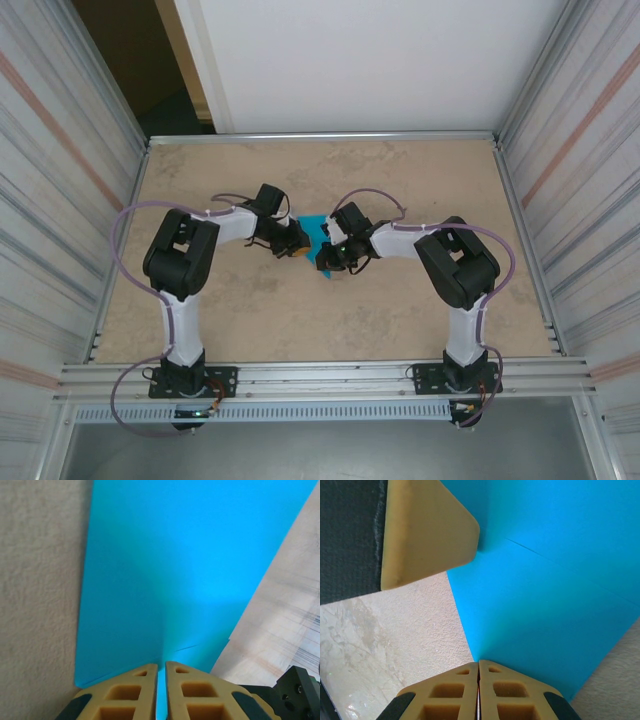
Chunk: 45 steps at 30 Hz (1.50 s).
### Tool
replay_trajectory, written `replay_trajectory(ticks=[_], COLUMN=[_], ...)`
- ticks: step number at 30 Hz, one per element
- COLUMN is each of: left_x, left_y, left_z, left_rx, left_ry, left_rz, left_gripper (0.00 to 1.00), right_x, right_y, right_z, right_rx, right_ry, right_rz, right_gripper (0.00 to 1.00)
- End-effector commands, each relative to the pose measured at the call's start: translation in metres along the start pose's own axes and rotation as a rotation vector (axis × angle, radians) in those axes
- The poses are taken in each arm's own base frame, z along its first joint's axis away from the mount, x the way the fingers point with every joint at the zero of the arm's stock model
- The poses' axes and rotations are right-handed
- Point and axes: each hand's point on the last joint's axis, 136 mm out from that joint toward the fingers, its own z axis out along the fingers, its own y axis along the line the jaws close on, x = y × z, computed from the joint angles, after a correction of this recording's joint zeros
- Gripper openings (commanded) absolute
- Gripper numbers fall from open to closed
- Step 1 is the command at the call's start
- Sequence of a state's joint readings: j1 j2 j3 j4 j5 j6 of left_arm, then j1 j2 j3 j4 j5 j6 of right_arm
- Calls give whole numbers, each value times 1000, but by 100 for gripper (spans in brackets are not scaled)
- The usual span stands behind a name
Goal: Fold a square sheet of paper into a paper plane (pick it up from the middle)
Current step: Third fold the triangle at the center of the table.
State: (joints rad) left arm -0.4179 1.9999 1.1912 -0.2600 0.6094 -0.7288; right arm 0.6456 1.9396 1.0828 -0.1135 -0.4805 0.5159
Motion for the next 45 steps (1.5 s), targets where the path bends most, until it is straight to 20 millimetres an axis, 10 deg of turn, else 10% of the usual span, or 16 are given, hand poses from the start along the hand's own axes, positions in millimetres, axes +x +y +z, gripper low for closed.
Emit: replay_trajectory(ticks=[1, 12, 23, 31, 45], left_x=[-1, 3, 1, 0, 0], left_y=[12, 54, 53, 44, 31], left_z=[4, 8, 9, 8, 6], left_rx=[-30, -163, -157, -126, -84], left_ry=[19, 45, 53, 57, 64], left_rz=[-4, -97, -96, -83, -67], left_gripper=[14, 13, 13, 13, 13], right_x=[13, 27, 74, 30, -17], right_y=[-19, -20, -32, 8, 10], right_z=[6, -6, -28, -54, -6], right_rx=[49, 59, 97, 55, 53], right_ry=[49, 69, 140, -5, -32], right_rz=[47, 46, 54, -40, 4], right_gripper=[9, 9, 10, 11, 8])
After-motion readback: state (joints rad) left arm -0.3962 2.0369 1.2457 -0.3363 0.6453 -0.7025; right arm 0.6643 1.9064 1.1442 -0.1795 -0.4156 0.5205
